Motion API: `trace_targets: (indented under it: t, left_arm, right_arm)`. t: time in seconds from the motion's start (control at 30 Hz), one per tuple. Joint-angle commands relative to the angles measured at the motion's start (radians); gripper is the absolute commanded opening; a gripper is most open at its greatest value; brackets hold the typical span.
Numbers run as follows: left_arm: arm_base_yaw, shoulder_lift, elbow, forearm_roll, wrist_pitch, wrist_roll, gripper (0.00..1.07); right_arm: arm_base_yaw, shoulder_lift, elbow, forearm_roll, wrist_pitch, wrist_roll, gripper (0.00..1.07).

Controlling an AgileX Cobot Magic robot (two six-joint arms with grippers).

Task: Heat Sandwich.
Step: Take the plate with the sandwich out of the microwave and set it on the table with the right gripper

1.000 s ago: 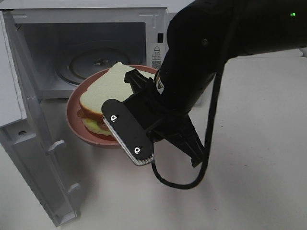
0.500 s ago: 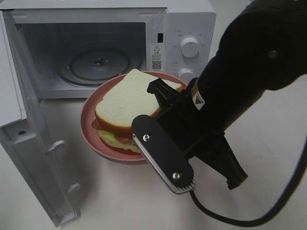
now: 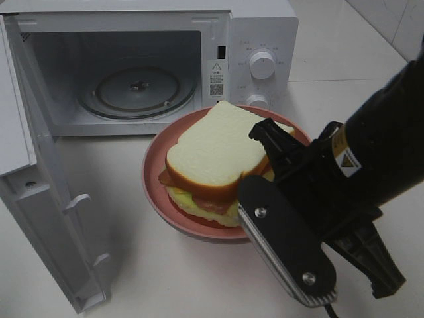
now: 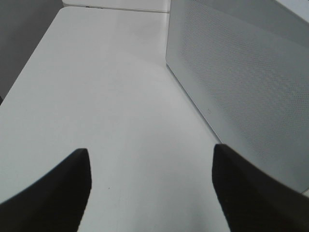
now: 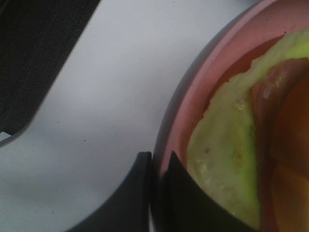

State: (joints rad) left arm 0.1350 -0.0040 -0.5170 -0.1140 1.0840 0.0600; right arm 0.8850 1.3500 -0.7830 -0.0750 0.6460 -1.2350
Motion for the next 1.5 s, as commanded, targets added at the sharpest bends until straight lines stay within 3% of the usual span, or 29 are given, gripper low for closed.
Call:
trace_targets:
  t: [0.03,0.17,0.6,1.23,1.5]
  left_arm:
    - [-0.006,-0.006,0.002,-0.003,-0.016,-0.004,0.68]
    - [-0.006,-0.006,0.002,-0.003,-0.016,-0.004,0.68]
    - [-0.006,-0.006,0.002,-0.003,-0.016,-0.004,0.68]
    - [-0.006,-0.006,0.002,-0.003,-0.016,-0.004,0.68]
    - [-0.006,-0.006,0.002,-0.003,-0.016,-0.004,0.68]
  right_arm:
    - [0.003,-0.042,0.024,-0.002,-0.007,0.011,0.00]
    - [0.003,-0.136,0.085,-0.002,0.036,0.057,0.00]
    - [-0.004,-0.236,0.121,-0.038,0.156,0.242,0.00]
    - [-0.406,-0.238,0.121,-0.107,0.087,0.475,0.00]
    - [-0.513,-0.215,0.081,-0.114,0.054,0.649,0.00]
